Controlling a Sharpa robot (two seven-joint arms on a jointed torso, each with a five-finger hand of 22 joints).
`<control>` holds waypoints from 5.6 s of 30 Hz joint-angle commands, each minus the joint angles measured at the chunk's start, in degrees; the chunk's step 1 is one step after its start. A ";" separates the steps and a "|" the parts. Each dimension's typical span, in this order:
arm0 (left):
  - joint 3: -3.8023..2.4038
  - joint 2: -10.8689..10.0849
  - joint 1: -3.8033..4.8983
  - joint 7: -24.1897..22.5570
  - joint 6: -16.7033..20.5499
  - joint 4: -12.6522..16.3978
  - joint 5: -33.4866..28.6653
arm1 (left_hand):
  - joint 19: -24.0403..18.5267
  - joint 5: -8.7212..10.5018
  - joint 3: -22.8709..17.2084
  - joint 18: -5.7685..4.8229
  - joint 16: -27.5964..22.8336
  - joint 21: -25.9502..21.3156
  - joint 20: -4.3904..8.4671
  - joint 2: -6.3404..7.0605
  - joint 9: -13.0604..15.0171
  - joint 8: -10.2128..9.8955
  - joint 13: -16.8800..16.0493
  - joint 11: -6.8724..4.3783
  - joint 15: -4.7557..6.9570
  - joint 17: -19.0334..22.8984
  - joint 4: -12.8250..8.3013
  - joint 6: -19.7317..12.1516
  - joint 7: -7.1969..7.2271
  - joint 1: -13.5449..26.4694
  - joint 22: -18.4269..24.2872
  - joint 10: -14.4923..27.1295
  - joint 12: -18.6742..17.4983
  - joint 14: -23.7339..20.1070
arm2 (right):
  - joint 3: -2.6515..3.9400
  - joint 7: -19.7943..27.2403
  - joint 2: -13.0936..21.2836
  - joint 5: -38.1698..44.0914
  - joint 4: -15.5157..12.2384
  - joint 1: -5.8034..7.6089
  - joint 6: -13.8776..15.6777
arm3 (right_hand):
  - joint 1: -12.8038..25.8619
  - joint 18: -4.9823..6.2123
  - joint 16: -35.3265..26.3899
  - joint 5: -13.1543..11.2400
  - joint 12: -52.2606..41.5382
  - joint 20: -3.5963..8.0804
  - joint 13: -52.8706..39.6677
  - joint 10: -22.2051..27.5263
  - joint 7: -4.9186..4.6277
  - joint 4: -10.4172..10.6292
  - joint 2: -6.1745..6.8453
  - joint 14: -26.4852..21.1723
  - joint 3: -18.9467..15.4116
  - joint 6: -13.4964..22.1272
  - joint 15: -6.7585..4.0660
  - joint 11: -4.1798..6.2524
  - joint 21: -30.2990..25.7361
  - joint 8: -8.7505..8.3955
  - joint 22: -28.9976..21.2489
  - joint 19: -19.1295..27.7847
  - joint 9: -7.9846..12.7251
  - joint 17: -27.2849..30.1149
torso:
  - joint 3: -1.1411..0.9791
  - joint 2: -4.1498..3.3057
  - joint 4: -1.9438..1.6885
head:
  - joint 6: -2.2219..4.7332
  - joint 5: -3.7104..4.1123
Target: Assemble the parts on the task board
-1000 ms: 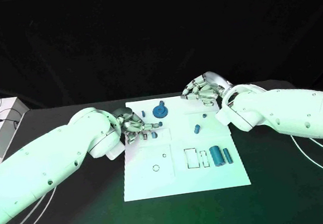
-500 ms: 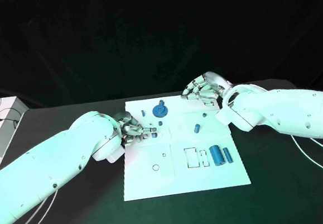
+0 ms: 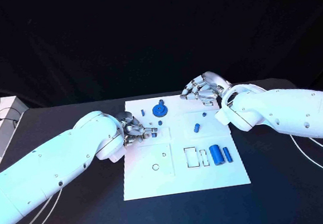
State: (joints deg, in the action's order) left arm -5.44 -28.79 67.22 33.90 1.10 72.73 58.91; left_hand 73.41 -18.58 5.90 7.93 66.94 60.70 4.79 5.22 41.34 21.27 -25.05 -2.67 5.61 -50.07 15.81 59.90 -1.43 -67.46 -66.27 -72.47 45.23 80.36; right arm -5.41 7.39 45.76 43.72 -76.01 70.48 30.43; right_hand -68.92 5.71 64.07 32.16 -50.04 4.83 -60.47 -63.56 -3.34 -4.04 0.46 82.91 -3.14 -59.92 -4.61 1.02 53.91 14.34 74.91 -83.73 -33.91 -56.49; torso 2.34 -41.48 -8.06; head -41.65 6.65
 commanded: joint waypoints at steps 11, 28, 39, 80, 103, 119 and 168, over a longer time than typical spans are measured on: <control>0.46 1.01 -0.12 -0.65 -1.15 -1.14 -1.40 | -0.06 -0.23 0.29 -0.94 0.24 0.11 -0.10 -1.10 0.82 -0.84 -0.11 0.03 -0.07 0.09 -1.73 0.48 -0.10 -1.23 -0.06 0.54 0.23 -0.15 | 0.01 0.38 -0.07 0.63 -0.12 -0.04 -0.41 | 0.30 -0.36 -0.32 0.48 0.28 0.74 0.01 -0.10 0.03 -0.31 -0.12 0.00 0.07 -0.32 -0.18 0.07 -0.28 -0.23 6.99 -3.90 0.09 0.02 | 0.03 0.01 0.01 | -0.28 0.20; 0.88 1.68 -0.19 -1.23 -1.52 -1.96 -2.04 | -0.22 -0.14 -2.85 -0.99 0.23 0.08 -0.11 -2.15 1.17 -1.65 -0.18 -0.07 0.02 0.05 -4.84 0.70 0.02 -3.49 -0.15 0.68 0.23 -0.22 | 0.02 0.23 -0.17 0.73 -0.12 -0.04 -0.54 | 0.30 -0.36 -0.32 0.48 0.28 0.74 0.01 -0.10 0.03 -0.31 -0.12 0.00 0.07 -0.32 -0.18 0.07 -0.28 -0.23 6.99 -3.90 0.09 0.02 | -0.03 0.07 0.01 | -0.48 0.43; 0.91 1.94 -0.20 -2.02 -1.11 -2.20 -2.74 | -0.42 -0.16 -7.38 -1.00 0.12 -0.08 -0.17 -3.35 0.56 -2.52 -0.18 -0.11 0.01 -0.05 -6.05 0.36 -0.03 -5.44 -0.14 0.98 0.12 -0.28 | 0.02 0.14 -0.15 0.88 -0.13 -0.04 -0.69 | 0.37 -0.37 -0.33 0.52 0.26 0.75 -0.03 -0.16 0.06 -0.38 -0.22 0.02 0.11 -0.35 -0.20 0.09 -0.26 -0.23 6.99 -3.90 0.08 -0.01 | -0.05 0.07 0.03 | -0.51 0.49; -1.51 0.18 0.59 -1.56 -11.56 -2.44 -11.56 | -1.52 -0.09 -35.84 -1.80 -0.02 -0.52 0.45 -0.91 2.24 -2.15 0.31 0.11 -0.31 -0.85 -16.70 -1.28 -0.84 -2.71 -0.34 0.60 -1.82 -0.48 | 0.02 -0.42 -0.20 1.48 0.20 -0.18 -1.86 | 0.42 -0.37 -0.40 1.11 0.18 0.76 -0.15 -0.18 0.06 -0.54 -0.15 0.01 0.19 -0.39 -0.21 0.10 -0.35 -0.28 6.98 -3.88 0.12 0.04 | -0.10 0.13 0.02 | -0.08 0.24; -0.43 7.30 5.02 0.45 -19.20 -12.09 -9.51 | -0.29 -1.02 -46.40 -2.49 2.08 1.61 1.53 -4.40 8.85 -3.99 0.14 -0.53 0.32 -4.31 -25.93 0.64 -0.23 11.18 -2.14 0.61 1.69 0.13 | 0.02 -0.67 -0.53 1.85 0.17 -0.15 -2.00 | -0.22 -0.41 -0.42 1.87 0.19 0.79 -0.19 -0.23 0.12 -1.30 -0.05 0.02 0.56 -0.53 -0.25 0.17 -0.20 -0.29 7.02 -3.89 0.16 0.04 | -0.06 0.01 0.06 | 0.09 0.13; 1.70 11.26 7.95 1.55 -28.64 -15.76 -1.27 | 0.24 -6.25 -45.69 -3.08 2.79 2.79 1.98 -3.23 10.93 -7.97 0.66 -0.73 0.42 -5.73 -26.99 3.32 -0.11 9.79 -3.09 -0.31 1.15 0.37 | 0.02 -0.81 -0.96 1.99 0.20 -0.06 -1.97 | -0.17 -0.42 -0.46 2.14 0.23 0.81 -0.19 -0.26 0.13 -1.64 -0.05 0.01 0.69 -0.63 -0.26 0.17 -0.26 -0.35 7.00 -3.87 0.25 0.06 | -0.11 -0.01 0.08 | 0.00 0.21; 4.32 15.50 9.22 1.93 -28.78 -21.90 -1.75 | 0.84 -9.78 -42.82 -3.28 3.53 3.83 2.07 -3.35 12.10 -10.61 0.55 -0.80 0.46 -6.80 -27.16 4.76 -0.09 8.39 -3.91 -0.81 1.09 0.57 | 0.02 -0.70 -1.78 2.13 0.27 0.03 -1.82 | 0.00 -0.43 -0.53 2.23 0.35 0.82 -0.16 -0.24 0.13 -1.98 -0.09 0.00 0.79 -0.69 -0.27 0.17 -0.32 -0.42 6.99 -3.87 0.32 0.10 | -0.04 0.05 0.03 | -0.60 0.27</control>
State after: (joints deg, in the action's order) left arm -1.14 -13.48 76.47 35.88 -27.82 50.90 57.05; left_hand 73.82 -28.03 -26.63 5.13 70.27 64.32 6.85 2.89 53.38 10.62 -24.40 -3.26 5.78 -56.83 -0.81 64.11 -1.74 -57.59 -70.12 -72.93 46.42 80.83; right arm -5.40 6.37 44.05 45.33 -75.67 70.48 29.17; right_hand -68.92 5.71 63.85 34.15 -50.05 4.83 -60.55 -63.56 -3.15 -5.79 0.46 82.91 -2.35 -60.10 -4.61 1.02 53.91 14.11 74.93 -83.73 -33.63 -56.45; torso 2.30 -41.43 -8.05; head -42.27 6.92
